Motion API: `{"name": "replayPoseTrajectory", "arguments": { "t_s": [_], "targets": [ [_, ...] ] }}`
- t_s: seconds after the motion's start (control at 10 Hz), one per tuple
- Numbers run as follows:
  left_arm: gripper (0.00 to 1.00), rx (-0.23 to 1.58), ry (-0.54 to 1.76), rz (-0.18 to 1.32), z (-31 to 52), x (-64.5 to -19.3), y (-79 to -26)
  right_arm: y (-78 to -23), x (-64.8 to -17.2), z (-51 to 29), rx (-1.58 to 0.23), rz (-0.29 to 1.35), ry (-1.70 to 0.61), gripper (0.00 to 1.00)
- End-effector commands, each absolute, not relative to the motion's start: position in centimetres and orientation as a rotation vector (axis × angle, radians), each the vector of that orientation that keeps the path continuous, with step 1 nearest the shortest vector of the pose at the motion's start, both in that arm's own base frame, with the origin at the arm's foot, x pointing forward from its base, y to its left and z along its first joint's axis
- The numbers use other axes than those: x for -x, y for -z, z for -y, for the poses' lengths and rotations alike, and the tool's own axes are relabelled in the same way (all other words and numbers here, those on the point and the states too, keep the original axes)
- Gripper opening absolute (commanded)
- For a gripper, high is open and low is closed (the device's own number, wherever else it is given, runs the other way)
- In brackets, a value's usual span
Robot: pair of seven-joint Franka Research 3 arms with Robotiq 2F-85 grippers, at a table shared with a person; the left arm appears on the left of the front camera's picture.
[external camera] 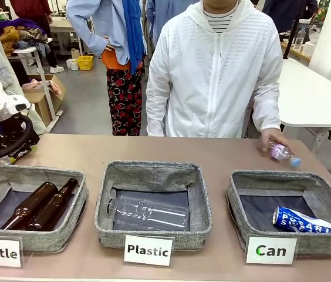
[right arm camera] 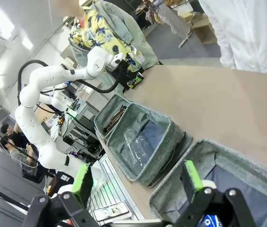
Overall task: Sort the can waste into the basket.
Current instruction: Pick up the can waste from the table and place it in the right Fabric basket.
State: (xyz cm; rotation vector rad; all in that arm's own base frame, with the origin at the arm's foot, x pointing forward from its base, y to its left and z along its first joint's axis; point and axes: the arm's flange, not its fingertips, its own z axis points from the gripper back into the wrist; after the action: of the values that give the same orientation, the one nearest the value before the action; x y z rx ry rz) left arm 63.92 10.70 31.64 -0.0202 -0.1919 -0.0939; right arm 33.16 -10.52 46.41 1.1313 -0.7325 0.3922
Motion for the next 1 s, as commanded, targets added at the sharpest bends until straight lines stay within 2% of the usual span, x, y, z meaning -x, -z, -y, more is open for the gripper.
{"name": "replayPoseTrajectory", "arguments": {
  "t_s": [0.0, 0.1, 0.2, 0.3, 0.4, 0.6, 0.7, 0.8, 0.9],
  "targets": [
    [1.00, -0.007, 0.083, 0.173, -11.0, -64.7, -31.7, -46.6, -33.2, 10.7, -1.125, 0.738, -0.411, 1.00],
    [1.00, -0.012, 0.073, 0.166, -11.0, -64.8, -31.4, -46.6, -33.2, 10.7, -1.125, 0.738, -0.411, 1.00],
    [0.45, -0.019, 0.065, 0.167, -11.1, -64.8, -31.3, -46.6, -33.2, 10.7, -1.125, 0.738, -0.411, 1.00],
    [0.42, -0.021, 0.060, 0.165, -11.1, -64.7, -31.2, -46.6, -33.2, 10.7, -1.125, 0.738, -0.411, 1.00],
    [0.00, -0.022, 0.059, 0.165, -11.1, -64.7, -31.3, -46.6, -33.2, 10.7, -1.125, 0.738, -0.411, 1.00],
    [0.00, -0.014, 0.066, 0.175, -11.0, -64.4, -31.5, -46.6, -33.2, 10.7, -1.125, 0.738, -0.411, 1.00],
    [0.14, -0.010, 0.068, 0.180, -11.0, -64.2, -31.7, -46.6, -33.2, 10.7, -1.125, 0.738, -0.411, 1.00],
    [0.04, -0.009, 0.072, 0.190, -11.0, -64.0, -32.0, -46.6, -33.2, 10.7, -1.125, 0.738, -0.411, 1.00],
    [0.00, -0.012, 0.080, 0.203, -10.9, -63.7, -32.5, -46.6, -33.2, 10.7, -1.125, 0.738, -0.411, 1.00]
  ]
}}
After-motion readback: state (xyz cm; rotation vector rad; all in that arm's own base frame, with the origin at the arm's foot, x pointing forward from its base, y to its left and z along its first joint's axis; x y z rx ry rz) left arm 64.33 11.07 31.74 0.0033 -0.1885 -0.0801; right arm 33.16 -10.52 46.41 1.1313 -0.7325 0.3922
